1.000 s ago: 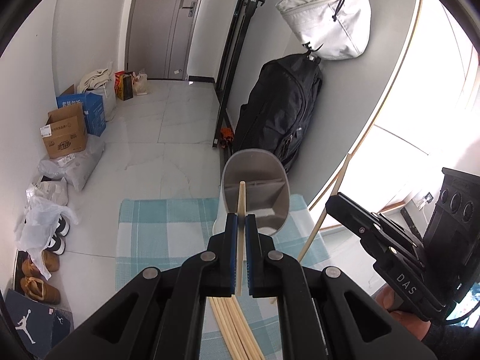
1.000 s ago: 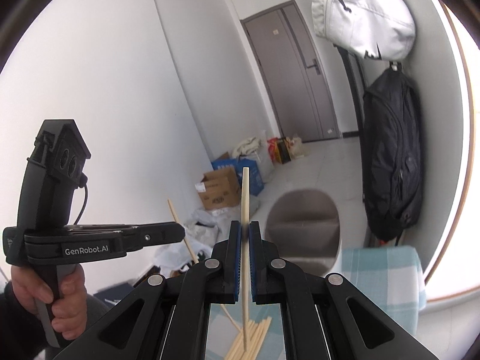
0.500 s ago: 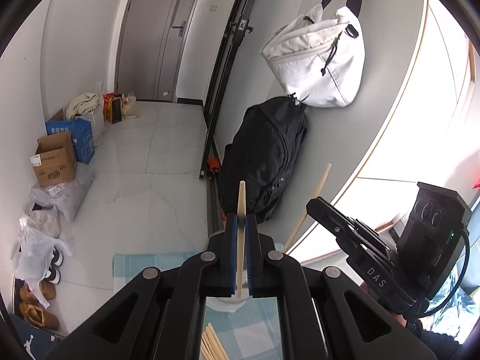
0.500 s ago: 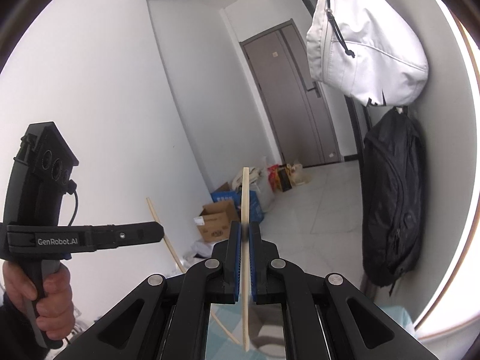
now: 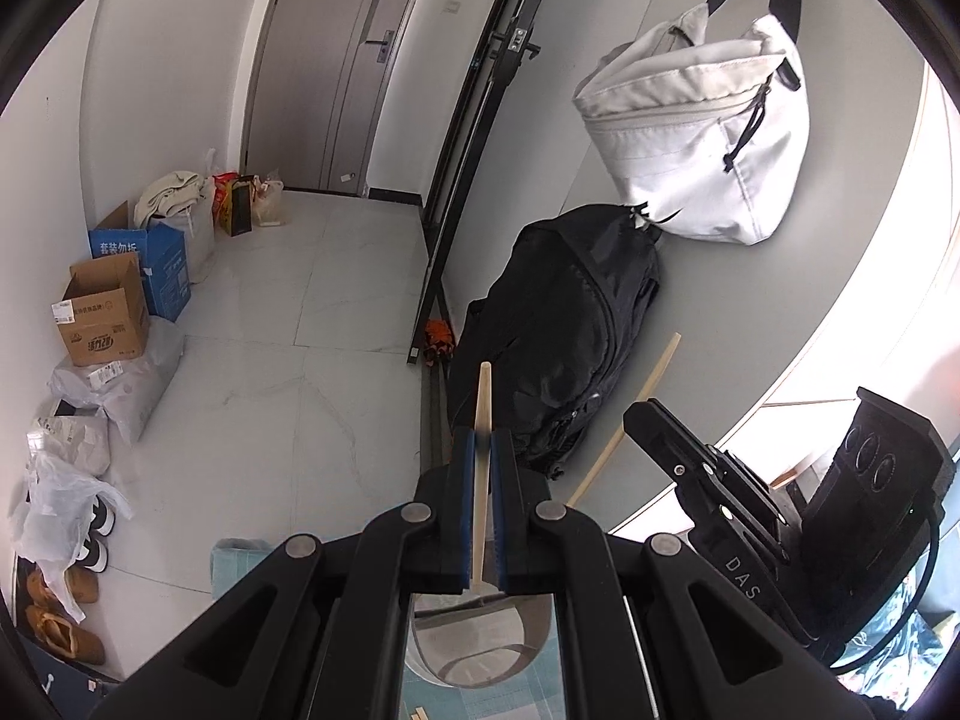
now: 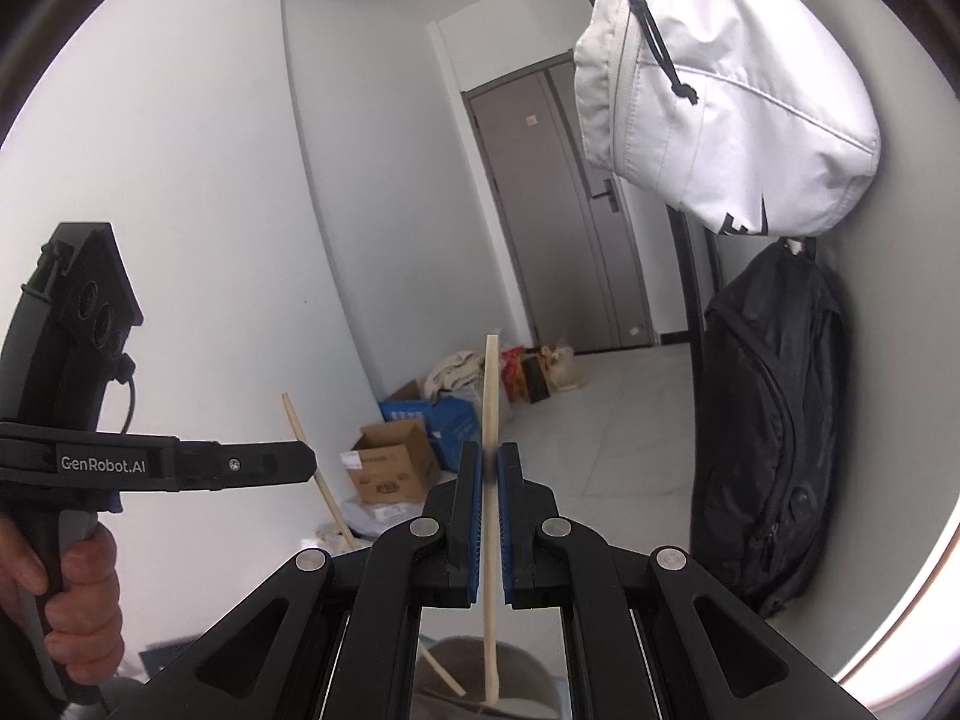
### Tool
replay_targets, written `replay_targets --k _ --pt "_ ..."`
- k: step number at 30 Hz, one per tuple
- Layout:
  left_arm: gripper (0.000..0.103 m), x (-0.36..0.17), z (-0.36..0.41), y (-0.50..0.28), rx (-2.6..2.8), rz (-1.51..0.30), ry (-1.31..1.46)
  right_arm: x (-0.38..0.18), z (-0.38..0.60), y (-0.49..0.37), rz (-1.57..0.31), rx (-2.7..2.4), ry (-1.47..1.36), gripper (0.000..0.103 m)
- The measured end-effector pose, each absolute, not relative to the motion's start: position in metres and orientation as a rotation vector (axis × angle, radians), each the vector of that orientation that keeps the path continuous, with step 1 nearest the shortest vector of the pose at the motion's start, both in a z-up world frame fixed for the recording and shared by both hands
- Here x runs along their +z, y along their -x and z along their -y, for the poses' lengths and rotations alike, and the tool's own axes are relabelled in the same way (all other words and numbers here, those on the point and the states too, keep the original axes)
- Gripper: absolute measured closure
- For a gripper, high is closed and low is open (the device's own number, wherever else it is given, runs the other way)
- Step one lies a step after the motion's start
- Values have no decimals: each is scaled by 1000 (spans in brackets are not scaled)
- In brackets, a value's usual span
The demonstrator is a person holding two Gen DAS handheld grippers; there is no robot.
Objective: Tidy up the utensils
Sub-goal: 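Lift both held chopsticks upright above the white utensil holder, then open both grippers to drop the chopsticks into the holder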
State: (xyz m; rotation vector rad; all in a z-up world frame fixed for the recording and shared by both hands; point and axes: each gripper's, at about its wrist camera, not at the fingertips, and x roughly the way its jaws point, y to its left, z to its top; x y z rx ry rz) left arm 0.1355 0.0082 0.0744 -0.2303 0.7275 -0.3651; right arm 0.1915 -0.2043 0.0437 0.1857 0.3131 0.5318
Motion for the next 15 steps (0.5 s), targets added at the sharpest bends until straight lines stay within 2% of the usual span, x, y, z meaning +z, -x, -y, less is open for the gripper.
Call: replay_targets --k 10,15 --pt "102 41 -2 -149 -371 -793 223 11 194 -201 -357 572 -126 99" --pt "102 31 -6 -153 -443 -856 278 -7 188 -205 -444 633 -117 97"
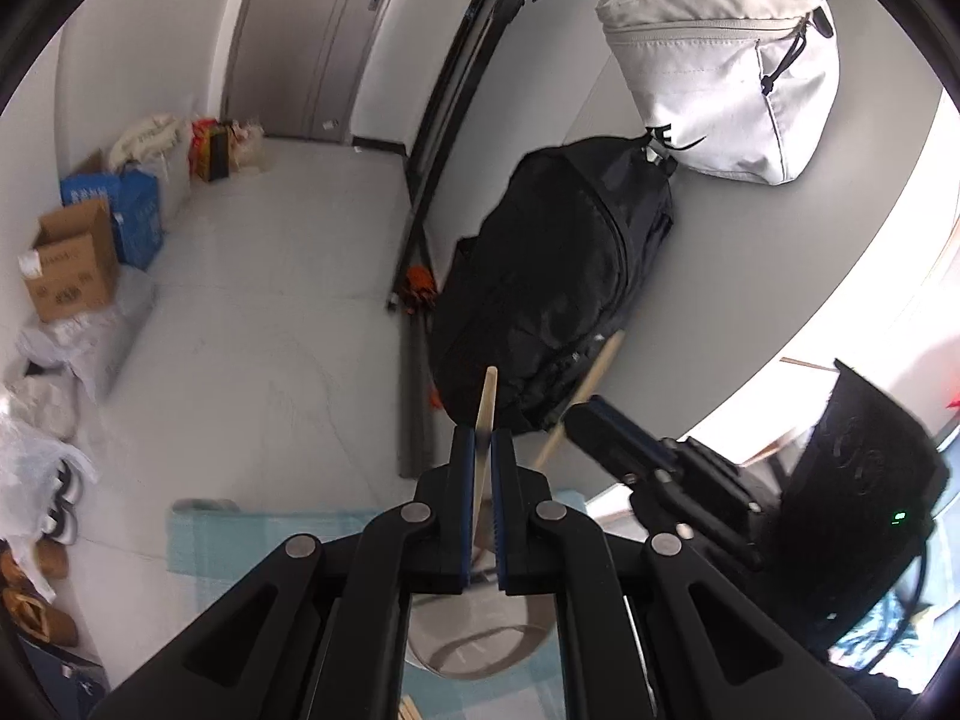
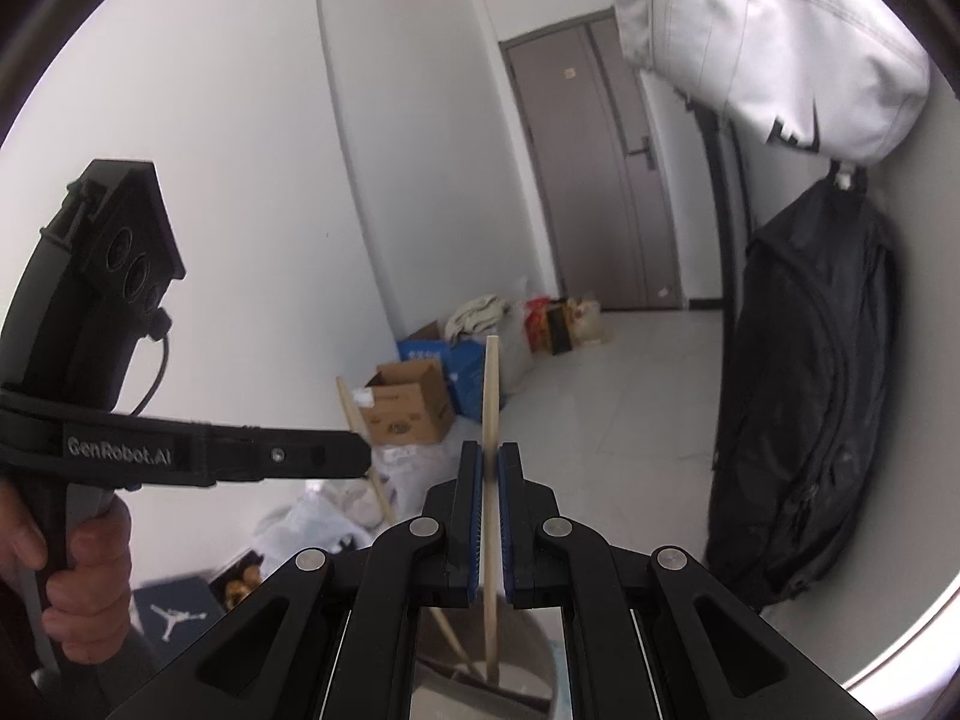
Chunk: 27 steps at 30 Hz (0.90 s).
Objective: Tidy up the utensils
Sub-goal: 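Open both grippers to drop the chopsticks into the holder, then withdraw both grippers from the holder back toward the chopstick bundle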
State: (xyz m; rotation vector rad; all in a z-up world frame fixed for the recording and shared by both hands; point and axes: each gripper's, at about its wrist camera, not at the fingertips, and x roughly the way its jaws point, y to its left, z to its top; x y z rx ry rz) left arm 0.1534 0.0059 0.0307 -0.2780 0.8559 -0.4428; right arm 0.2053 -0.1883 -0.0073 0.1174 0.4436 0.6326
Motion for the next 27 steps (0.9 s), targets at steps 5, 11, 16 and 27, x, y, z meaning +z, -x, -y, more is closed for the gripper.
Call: replay_targets --k 5,11,16,27 --pt "98 34 -14 -145 -437 -864 282 -15 204 -199 -499 665 -235 86" --pt "66 43 -23 -130 -368 -827 292 -9 224 -174 -501 614 -292 62" --pt "64 51 -24 -117 -332 -800 281 2 228 -154 -483 599 -291 51" --pt "43 65 -28 -82 -288 -749 257 18 228 -112 -439 594 -298 20"
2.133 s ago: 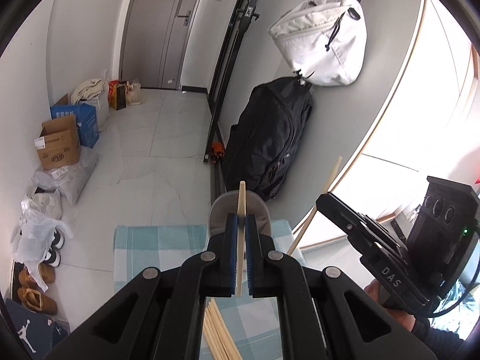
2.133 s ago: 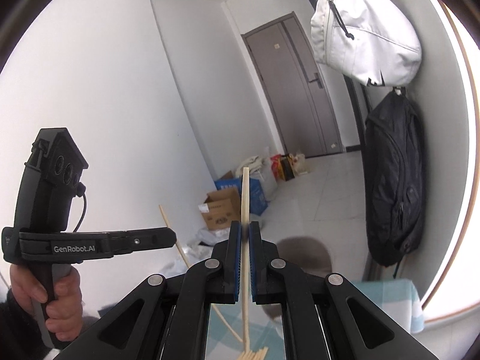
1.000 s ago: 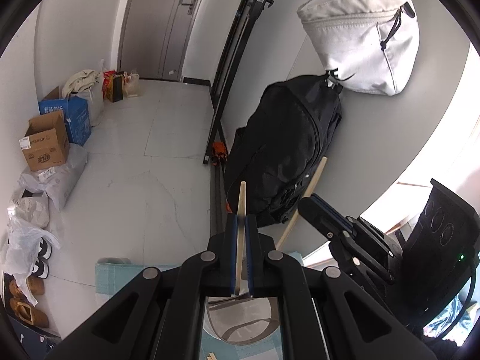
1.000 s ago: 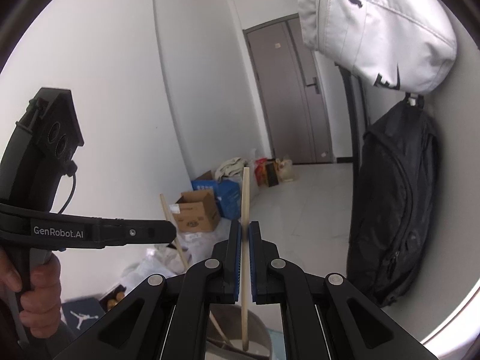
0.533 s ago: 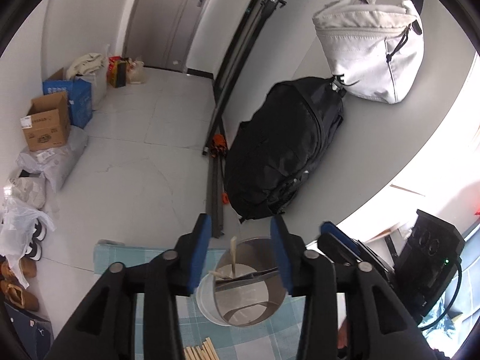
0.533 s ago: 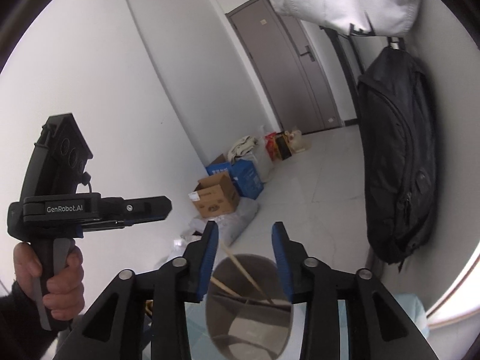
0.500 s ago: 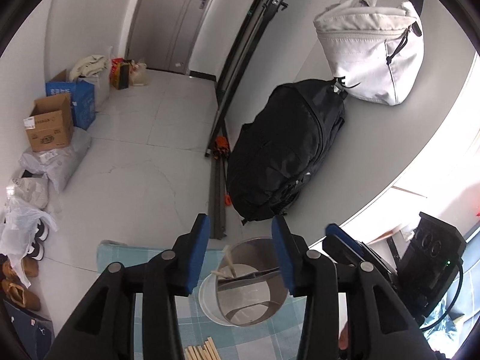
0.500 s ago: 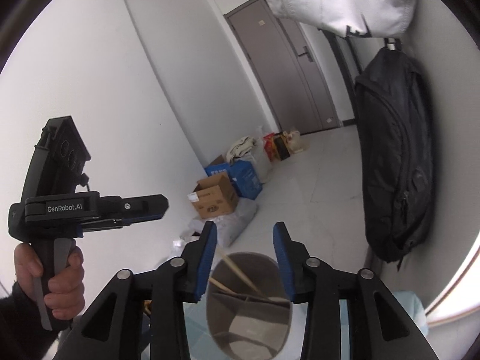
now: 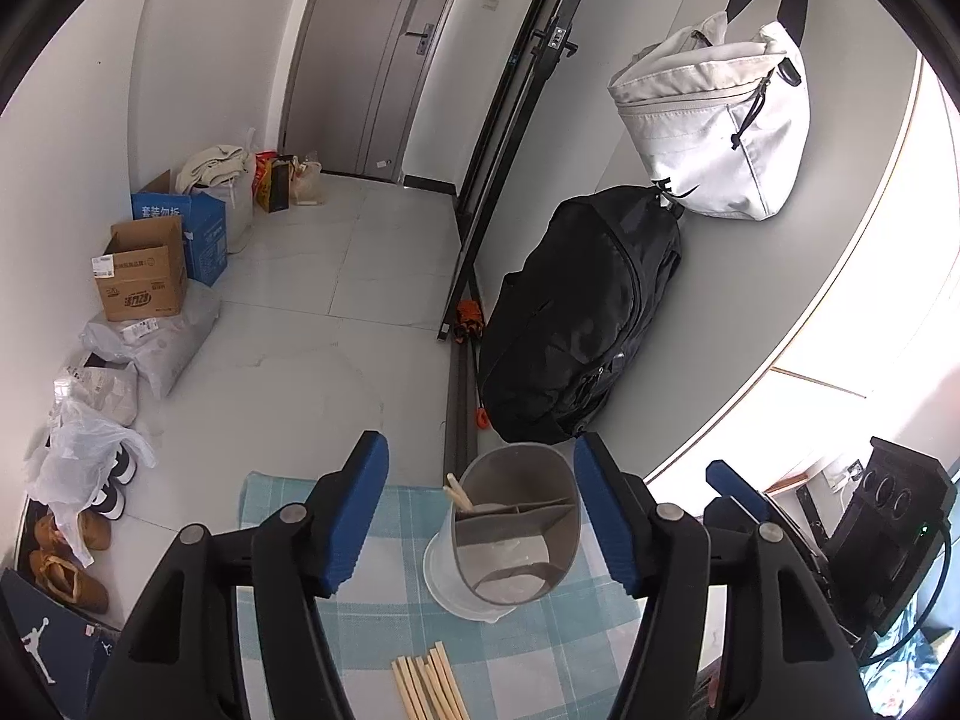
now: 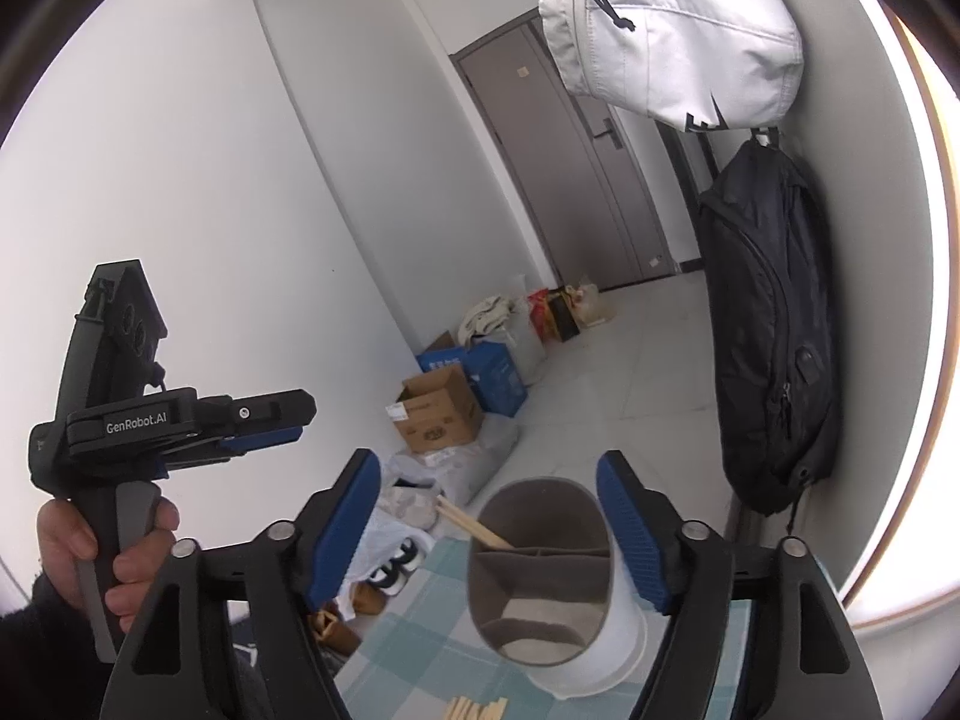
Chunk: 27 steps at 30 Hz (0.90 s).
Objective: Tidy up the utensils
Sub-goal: 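Withdraw both grippers from the holder back toward the chopstick bundle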
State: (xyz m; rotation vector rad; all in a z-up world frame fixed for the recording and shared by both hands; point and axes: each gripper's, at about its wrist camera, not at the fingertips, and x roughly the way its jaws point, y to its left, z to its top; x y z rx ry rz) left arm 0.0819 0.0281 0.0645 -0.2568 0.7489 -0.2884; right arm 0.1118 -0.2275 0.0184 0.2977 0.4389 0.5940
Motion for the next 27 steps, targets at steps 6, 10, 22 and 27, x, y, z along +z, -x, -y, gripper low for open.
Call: replay_targets --k 6,10,22,27 --pt "31 54 -31 -61 -252 -742 247 18 220 -87 -431 608 -258 10" --pt "30 38 -36 -49 -219 -763 251 11 217 -73 -427 600 -242 3" --pt "25 -54 -43 -25 -133 -974 236 -33 204 -51 -501 580 -197 0" --pt "25 -102 -35 -23 -127 -1123 236 -41 206 -50 -526 568 -221 0"
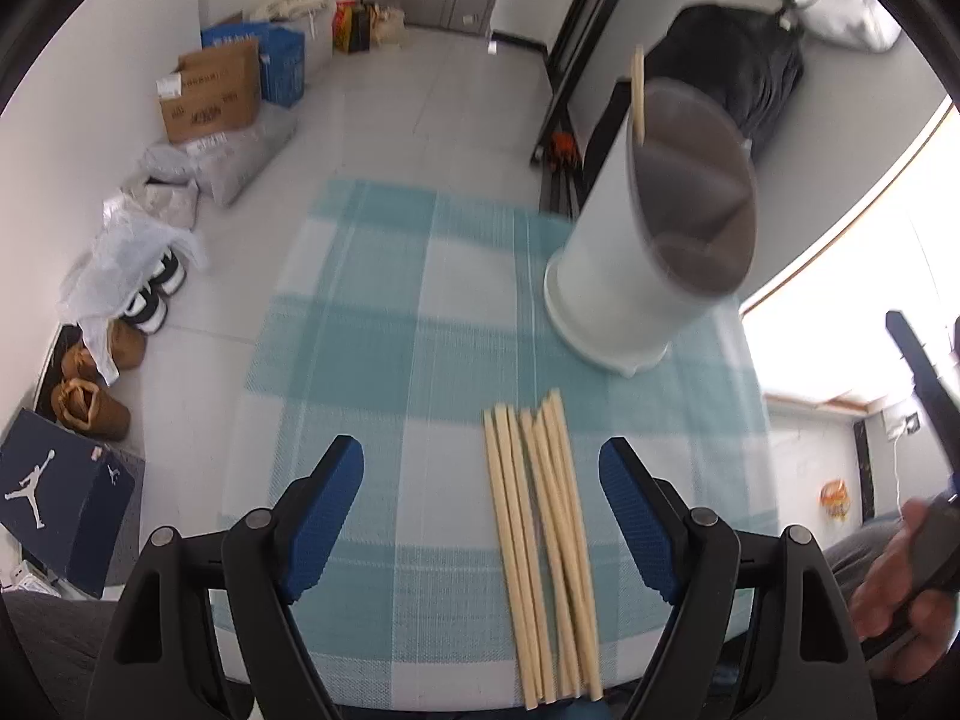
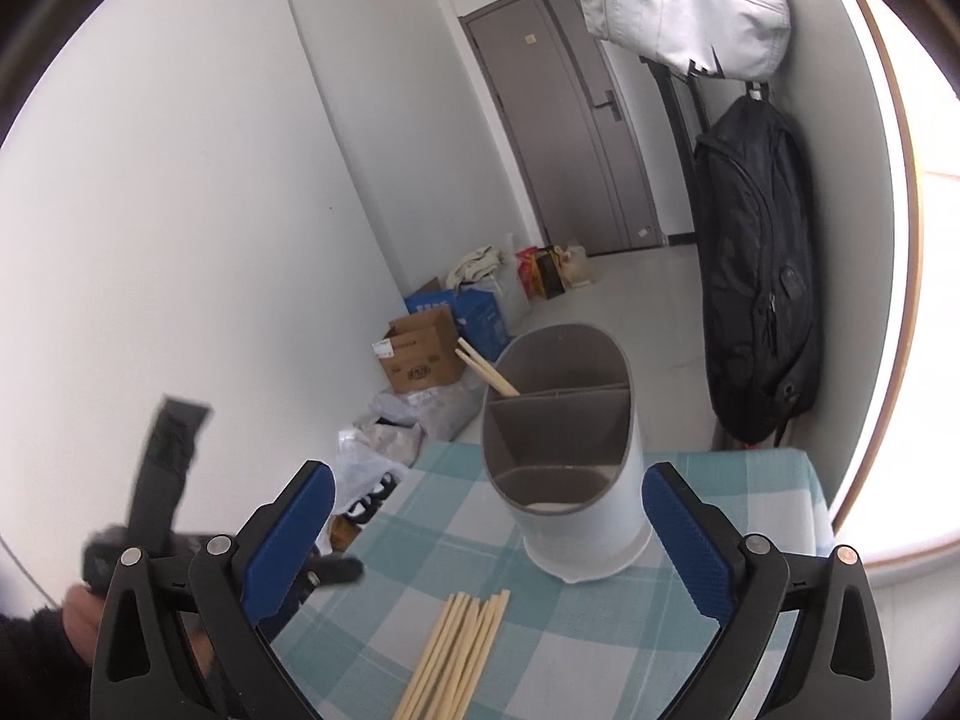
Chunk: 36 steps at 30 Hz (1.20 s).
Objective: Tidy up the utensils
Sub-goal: 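Withdraw both grippers from the holder back toward the chopstick bundle, then grasp another single chopstick from the bundle with the left gripper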
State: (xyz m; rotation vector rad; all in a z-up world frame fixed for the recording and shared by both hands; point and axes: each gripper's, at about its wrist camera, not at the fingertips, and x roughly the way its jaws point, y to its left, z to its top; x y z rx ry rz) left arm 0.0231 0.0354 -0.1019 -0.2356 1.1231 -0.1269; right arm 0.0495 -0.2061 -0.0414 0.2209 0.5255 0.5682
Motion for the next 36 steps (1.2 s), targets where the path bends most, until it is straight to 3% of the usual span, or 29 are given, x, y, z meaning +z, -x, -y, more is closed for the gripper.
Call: replay_targets --k 14,36 --pt "26 -151 -22 -21 -54 -1296 123 -47 207 -58 -564 556 -249 0" --pt "27 -162 -21 -31 7 -1357 12 -48 213 -59 -594 552 -316 0"
